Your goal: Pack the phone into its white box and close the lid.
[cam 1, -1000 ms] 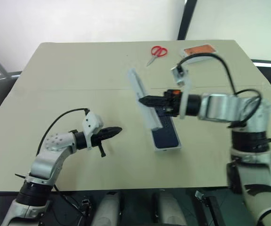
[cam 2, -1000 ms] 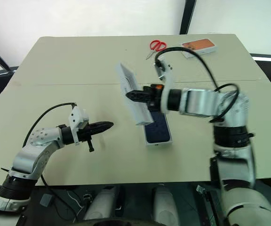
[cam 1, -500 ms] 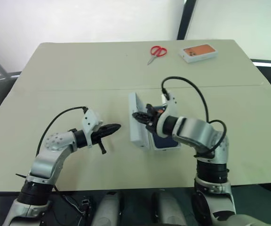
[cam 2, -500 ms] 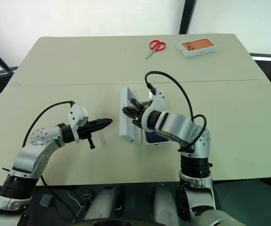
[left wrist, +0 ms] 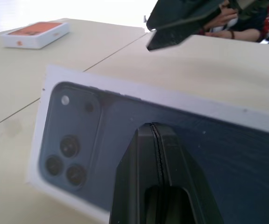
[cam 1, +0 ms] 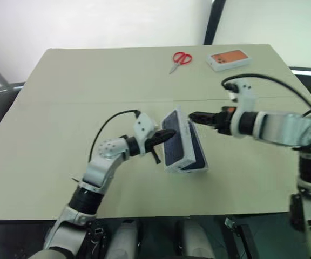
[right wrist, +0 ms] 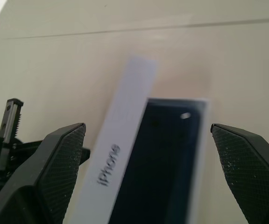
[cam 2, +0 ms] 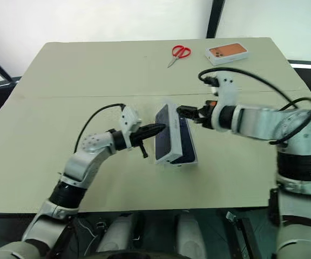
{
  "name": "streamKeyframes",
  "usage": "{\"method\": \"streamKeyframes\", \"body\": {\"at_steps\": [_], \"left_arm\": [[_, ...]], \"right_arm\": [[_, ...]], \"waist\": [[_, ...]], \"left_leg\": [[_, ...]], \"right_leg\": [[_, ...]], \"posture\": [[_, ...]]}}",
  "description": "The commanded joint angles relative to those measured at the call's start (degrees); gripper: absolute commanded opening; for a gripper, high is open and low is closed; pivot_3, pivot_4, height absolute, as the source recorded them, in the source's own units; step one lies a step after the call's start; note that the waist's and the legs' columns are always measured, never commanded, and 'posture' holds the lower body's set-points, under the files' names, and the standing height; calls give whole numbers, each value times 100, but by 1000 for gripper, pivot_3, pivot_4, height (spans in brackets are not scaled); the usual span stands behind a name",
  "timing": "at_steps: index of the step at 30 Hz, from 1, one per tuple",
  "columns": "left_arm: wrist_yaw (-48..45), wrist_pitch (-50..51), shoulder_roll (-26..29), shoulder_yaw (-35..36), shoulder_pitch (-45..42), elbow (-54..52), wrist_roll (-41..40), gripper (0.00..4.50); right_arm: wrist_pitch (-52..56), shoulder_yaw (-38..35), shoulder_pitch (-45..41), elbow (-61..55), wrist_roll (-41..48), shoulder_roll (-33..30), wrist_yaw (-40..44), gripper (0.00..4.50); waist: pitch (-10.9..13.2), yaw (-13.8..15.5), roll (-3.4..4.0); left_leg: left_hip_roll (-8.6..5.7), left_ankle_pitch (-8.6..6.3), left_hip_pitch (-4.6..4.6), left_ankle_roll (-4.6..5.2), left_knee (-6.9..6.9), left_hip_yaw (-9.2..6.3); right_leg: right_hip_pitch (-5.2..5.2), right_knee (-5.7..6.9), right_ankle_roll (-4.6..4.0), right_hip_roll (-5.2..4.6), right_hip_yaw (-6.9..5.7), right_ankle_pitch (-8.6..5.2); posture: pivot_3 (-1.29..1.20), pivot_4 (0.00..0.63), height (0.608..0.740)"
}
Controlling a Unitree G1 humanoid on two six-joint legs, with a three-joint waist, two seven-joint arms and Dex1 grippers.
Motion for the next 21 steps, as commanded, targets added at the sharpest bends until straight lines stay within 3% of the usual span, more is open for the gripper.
{"method": "streamKeyframes", "body": {"at_steps": [1,7,10,13,19,21], "left_arm": [[-23,-117,-53,-1,-51,-97,22,0],[84,305,161,523,44,-438,-299,0],[142,638,338,821,120,-702,-525,0],[161,925,951,1039,356,-898,-334,0],[39,1464,1560,674,392,-780,-72,0],[-90,1600,1639,424,371,-838,-5,0]], "right_arm": [[-331,470,8,-336,-1663,-507,1353,4467],[-1202,1297,370,-998,-3816,-1207,3213,4467],[-1530,1448,535,-1149,-4472,-1327,3828,4467],[-1931,1680,706,-1342,-5101,-1492,4600,3625],[-2524,2258,908,-1579,-6384,-1579,5435,526],[-2648,2359,941,-1609,-6702,-1563,5633,526]], "waist": [[0,-16,1],[1,35,3],[1,38,3],[2,36,3],[3,66,3],[3,67,3]], "left_leg": [[4,0,2,0,-2,0],[10,0,0,-1,-1,-6],[8,0,-1,-1,0,-8],[8,0,0,-2,0,-9],[2,1,2,-3,0,-10],[-2,1,1,-4,0,-11]], "right_leg": [[-1,1,0,3,1,0],[-6,3,0,12,2,0],[-5,0,0,8,2,0],[-3,0,0,7,2,0],[-1,-1,0,2,1,0],[1,-6,0,-3,0,0]], "posture": [[0,150,697],[0,150,697],[0,150,697],[0,150,697],[0,150,697],[0,150,697]]}}
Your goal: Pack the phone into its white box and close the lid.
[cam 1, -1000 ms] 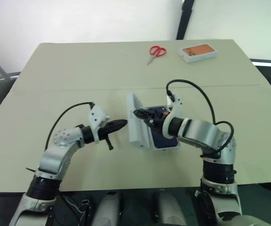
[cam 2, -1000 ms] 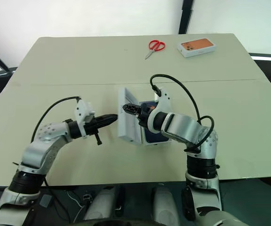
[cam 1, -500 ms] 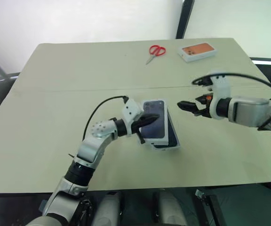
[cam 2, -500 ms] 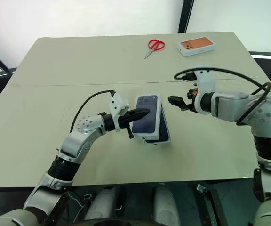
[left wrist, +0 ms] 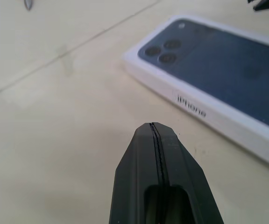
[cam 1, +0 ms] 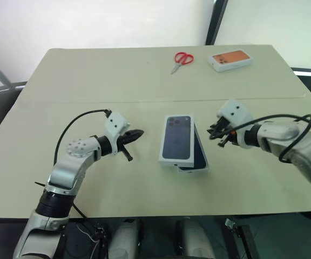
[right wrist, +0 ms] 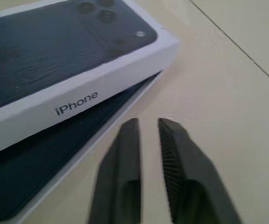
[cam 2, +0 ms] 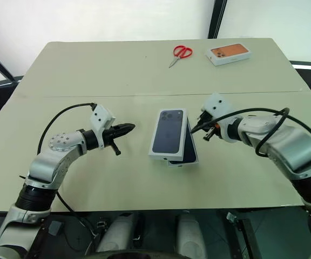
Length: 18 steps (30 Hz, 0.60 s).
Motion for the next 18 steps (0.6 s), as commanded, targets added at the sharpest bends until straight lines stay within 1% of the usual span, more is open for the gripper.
{"method": "streamKeyframes", "body": {"at_steps": [1,6,9,12,18], "left_arm": [[-229,188,87,-408,-94,-165,123,0],[-335,250,-77,-749,-297,-81,217,0],[-368,151,-310,-919,-433,12,231,0],[-360,235,-540,-947,-545,9,154,0],[-428,331,-753,-1070,-547,-185,84,0]], "right_arm": [[-306,68,25,-231,-591,-42,363,526],[-361,68,90,-324,-952,107,752,526],[-397,118,148,-425,-1183,181,934,526],[-456,123,215,-495,-1397,238,1066,526],[-465,-6,300,-596,-1626,321,1286,526]], "waist": [[0,-2,0],[0,-17,-1],[0,-15,-1],[1,-15,-1],[0,-18,-2]], "left_leg": [[-3,0,0,0,0,1],[-5,2,0,-3,0,1],[-4,2,0,-3,0,1],[-5,2,0,-4,0,2],[-5,3,1,-5,0,1]], "right_leg": [[0,-2,0,-3,0,0],[1,-2,0,-6,0,0],[2,-2,0,-6,-1,0],[2,-2,0,-7,-1,0],[2,-1,0,-6,-1,0]], "posture": [[0,150,697],[0,150,697],[0,150,697],[0,150,697],[0,150,697]]}}
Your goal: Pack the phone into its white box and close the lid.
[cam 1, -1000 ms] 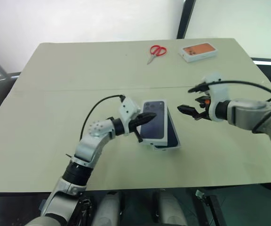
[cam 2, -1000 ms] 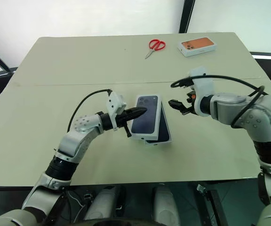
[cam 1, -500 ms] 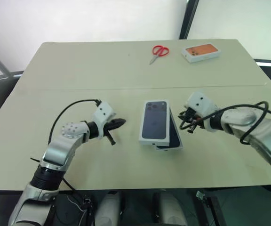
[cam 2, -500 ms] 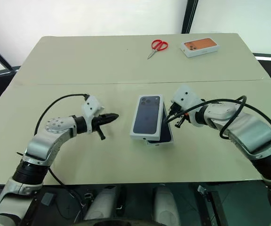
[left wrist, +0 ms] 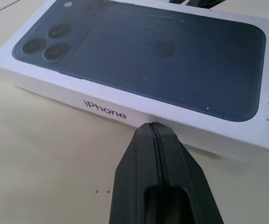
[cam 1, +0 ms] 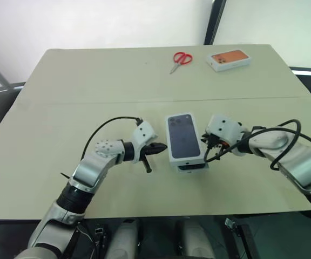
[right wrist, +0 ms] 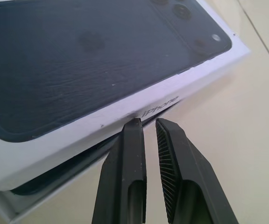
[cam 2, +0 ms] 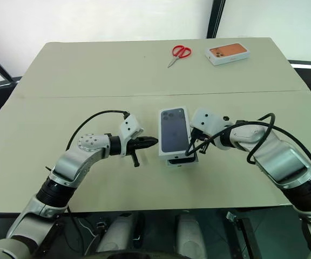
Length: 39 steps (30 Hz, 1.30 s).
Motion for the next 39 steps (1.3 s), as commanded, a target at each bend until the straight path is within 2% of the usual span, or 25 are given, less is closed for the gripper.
{"method": "streamKeyframes", "body": {"at_steps": [1,2,9,18,39], "left_arm": [[-76,20,-110,-117,-59,-324,-87,0],[-81,28,-130,-140,-57,-340,-82,0],[-101,61,-234,-256,-39,-425,-119,0],[-262,146,-285,-264,-41,-575,-251,0],[-521,173,-151,-294,-54,-608,-150,0]], "right_arm": [[-138,-185,-2,-307,-145,50,177,526],[-145,-200,-7,-310,-174,58,225,4],[-239,-201,15,-403,-444,-14,595,4],[-455,-399,401,-861,-610,-400,1208,4],[-606,-503,916,-939,-1111,-365,1417,4]], "waist": [[0,1,0],[0,1,0],[0,1,0],[0,26,0],[0,10,0]], "left_leg": [[0,0,0,0,0,0],[0,0,0,0,0,0],[0,0,0,-1,1,0],[-4,0,0,-1,3,-1],[-3,1,1,-1,3,-1]], "right_leg": [[0,0,0,0,0,0],[1,0,0,0,0,0],[0,1,0,0,0,0],[3,0,0,-2,0,0],[4,0,0,-2,-1,0]], "posture": [[0,150,697],[0,150,697],[0,150,697],[0,150,697],[0,150,697]]}}
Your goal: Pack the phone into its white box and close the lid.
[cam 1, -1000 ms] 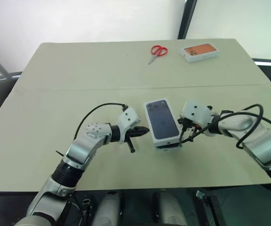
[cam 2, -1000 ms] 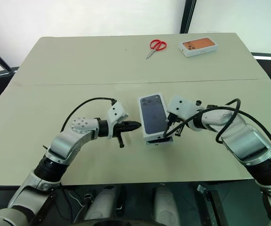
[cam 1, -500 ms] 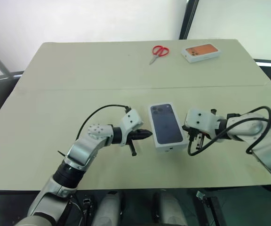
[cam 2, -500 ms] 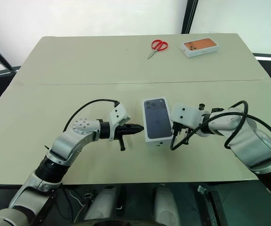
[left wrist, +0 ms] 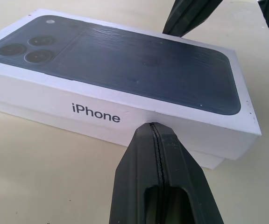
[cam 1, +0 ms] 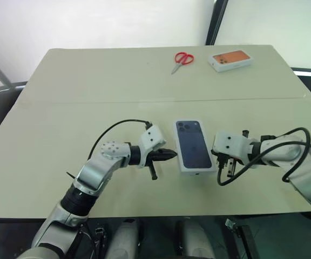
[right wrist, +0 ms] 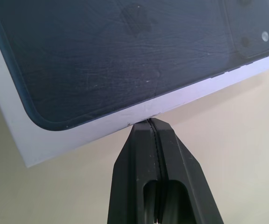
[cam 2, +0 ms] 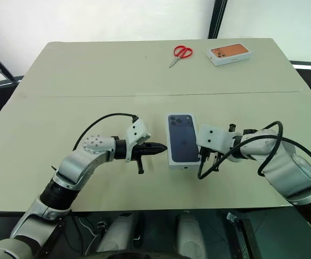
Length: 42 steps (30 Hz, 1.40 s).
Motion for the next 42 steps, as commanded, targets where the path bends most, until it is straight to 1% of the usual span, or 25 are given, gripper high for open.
{"method": "streamKeyframes", "body": {"at_steps": [1,6,10,16,18,20,22,24,27,31,34,37,39,42], "left_arm": [[-113,-69,31,-90,-34,-207,-74,0],[-146,-94,184,0,23,-90,-61,0],[-197,-104,369,185,45,-34,-108,0],[-256,-228,512,324,-79,142,-95,0],[-7,-274,287,560,-469,497,-140,0],[140,-288,115,676,-692,686,-170,0],[494,-243,-286,704,-1112,1097,-75,0],[709,-207,-606,673,-1430,1428,-4,0],[764,-131,-846,395,-1667,1813,215,0],[673,-25,-931,-128,-1770,2363,597,0],[477,109,-918,-276,-1698,2338,593,0],[400,91,-793,-569,-1558,2353,817,0],[438,134,-775,-614,-1469,2374,877,0],[513,106,-805,-450,-1404,2315,824,0]], "right_arm": [[-184,-87,16,-371,-5,53,75,4],[-210,-190,45,-319,-33,25,85,4],[-181,-514,13,-192,89,-21,112,4],[-103,-1091,9,-134,546,60,306,4],[70,-1493,-18,-266,1086,177,502,4],[182,-1692,-1,-377,1393,224,608,4],[238,-1641,285,-694,1586,203,692,4],[215,-1455,553,-900,1555,182,645,4],[216,-1092,763,-912,1269,248,341,4],[106,-668,980,-719,812,225,29,4],[70,-552,1039,-686,699,222,-25,4],[58,-466,1075,-599,609,288,-91,4],[36,-388,1100,-542,537,318,-137,4],[-39,-417,1099,-514,518,323,-153,4]], "waist": [[0,-3,0],[0,-5,0],[0,-7,0],[0,0,0],[0,13,0],[1,43,-4],[1,99,-5],[-1,143,-10],[-2,108,-11],[-2,73,-11],[-4,78,-11],[-12,86,-20],[-28,87,-28],[-51,93,-38]], "left_leg": [[0,0,0,0,0,0],[0,0,1,0,0,0],[1,0,1,0,0,0],[1,0,2,0,0,0],[1,0,2,-1,1,0],[0,1,0,-2,5,-2],[-1,1,1,-2,5,-1],[-3,1,0,-1,6,-2],[-9,1,0,-1,8,-1],[-6,1,8,-1,7,0],[-2,1,10,-2,6,-2],[-2,1,12,-2,7,-3],[-1,1,20,-2,6,-4],[0,0,41,-1,1,-5]], "right_leg": [[0,0,0,0,0,0],[0,0,0,0,0,0],[0,1,0,1,0,0],[1,2,0,1,0,0],[2,2,0,1,0,0],[3,3,0,1,-3,0],[5,2,1,0,-3,0],[7,0,1,0,-5,0],[9,-1,2,-5,-6,0],[7,10,2,-1,-4,0],[9,9,2,3,-5,0],[13,7,2,2,-5,0],[22,5,2,2,-5,0],[44,-2,2,2,-5,0]], "posture": [[0,150,697],[0,150,697],[0,150,697],[0,150,697],[0,150,697],[0,150,697],[0,150,697],[0,150,697],[0,150,697],[0,150,697],[0,150,697],[0,150,697],[0,150,697],[0,150,697]]}}
